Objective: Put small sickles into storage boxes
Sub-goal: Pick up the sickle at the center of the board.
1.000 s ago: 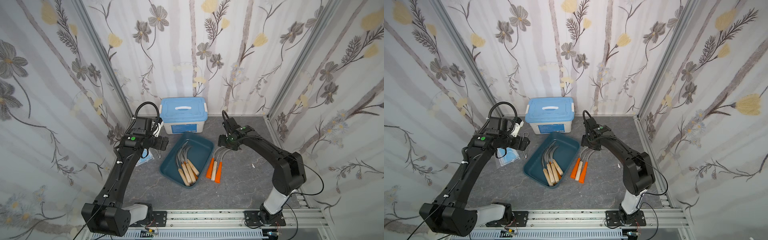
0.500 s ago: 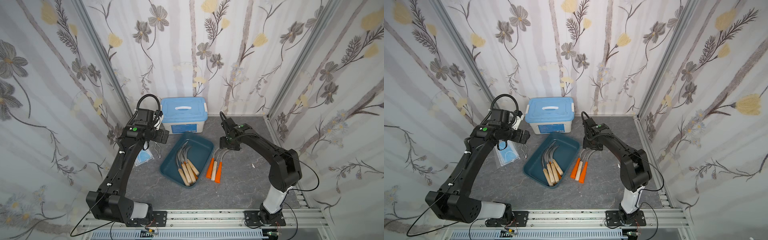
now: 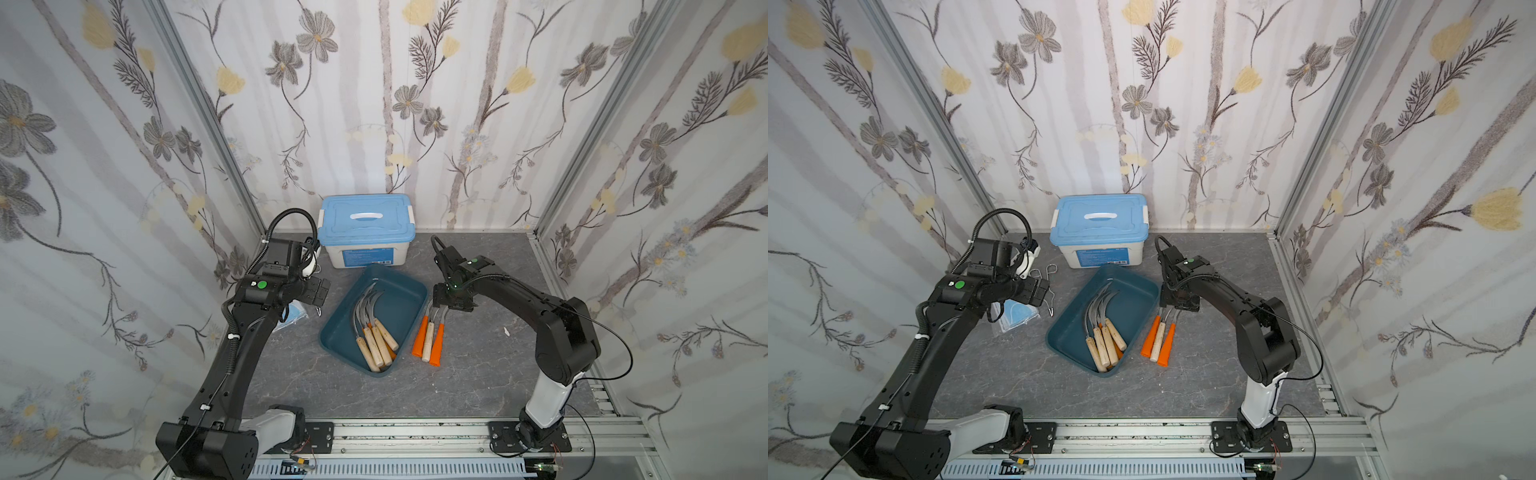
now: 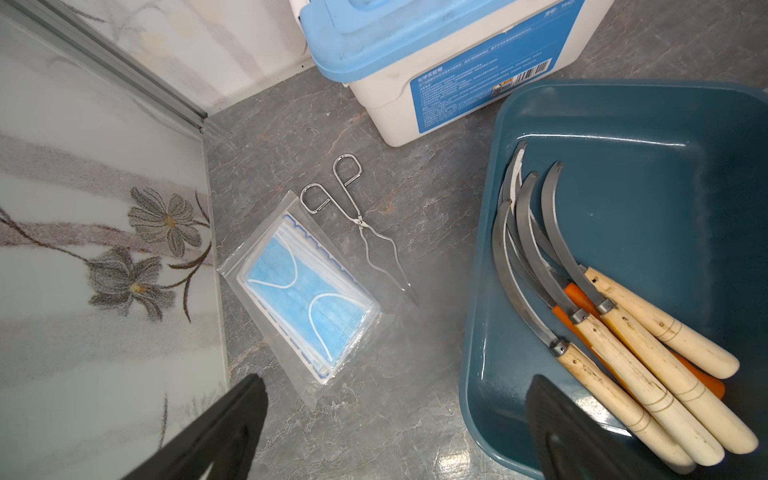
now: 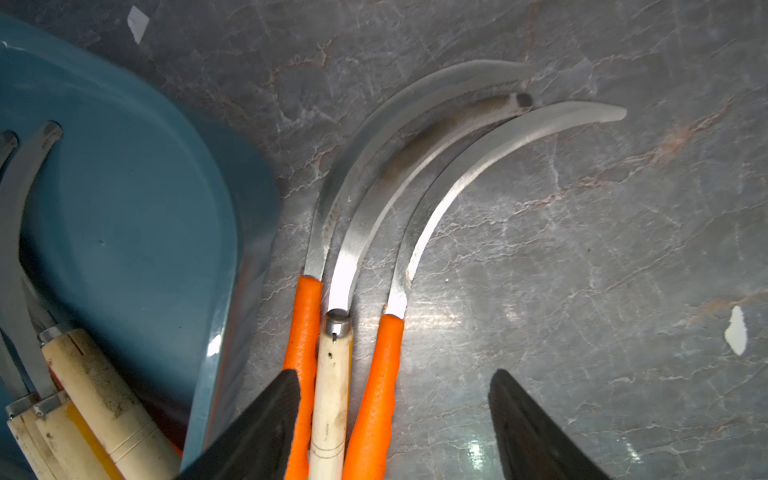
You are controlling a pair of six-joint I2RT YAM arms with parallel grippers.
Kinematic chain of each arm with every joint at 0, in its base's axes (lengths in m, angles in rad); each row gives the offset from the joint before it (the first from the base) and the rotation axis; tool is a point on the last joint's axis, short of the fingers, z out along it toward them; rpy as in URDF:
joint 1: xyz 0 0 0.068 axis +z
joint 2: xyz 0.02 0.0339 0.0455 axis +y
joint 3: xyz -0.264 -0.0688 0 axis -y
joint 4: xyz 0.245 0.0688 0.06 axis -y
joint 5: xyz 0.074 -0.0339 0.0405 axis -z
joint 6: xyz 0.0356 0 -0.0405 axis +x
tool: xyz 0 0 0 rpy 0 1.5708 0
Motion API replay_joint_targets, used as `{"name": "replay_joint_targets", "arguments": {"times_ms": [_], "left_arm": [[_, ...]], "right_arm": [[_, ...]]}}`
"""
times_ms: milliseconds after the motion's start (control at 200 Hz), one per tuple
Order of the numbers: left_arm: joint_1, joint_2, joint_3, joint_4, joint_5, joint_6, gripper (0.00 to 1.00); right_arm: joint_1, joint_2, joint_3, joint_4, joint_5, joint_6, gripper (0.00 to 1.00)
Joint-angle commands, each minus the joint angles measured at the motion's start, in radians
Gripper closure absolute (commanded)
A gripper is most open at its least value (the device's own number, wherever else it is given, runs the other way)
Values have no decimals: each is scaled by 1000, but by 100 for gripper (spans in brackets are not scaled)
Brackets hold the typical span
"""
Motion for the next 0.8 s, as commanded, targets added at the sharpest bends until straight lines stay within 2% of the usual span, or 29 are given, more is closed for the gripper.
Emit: {"name": "replay_joint_targets", "arguments": {"times_ms": [0, 145, 390, 610, 799], "left_arm": [[1, -17, -7, 32, 33, -51, 0], [1, -41, -32, 51, 77, -100, 0], [2, -51, -49, 42, 66, -125, 0], [2, -45, -54, 29, 47, -113, 0], [1, -34, -51, 26, 48, -156, 0]], "right_arm": [[15, -2, -10, 16, -7, 94, 27], [21, -28, -33, 32, -20, 127, 30], [28, 70, 18, -17, -31, 69, 37], [34, 32, -71, 44, -55, 131, 38], [55, 55, -84, 32, -55, 143, 40]]}}
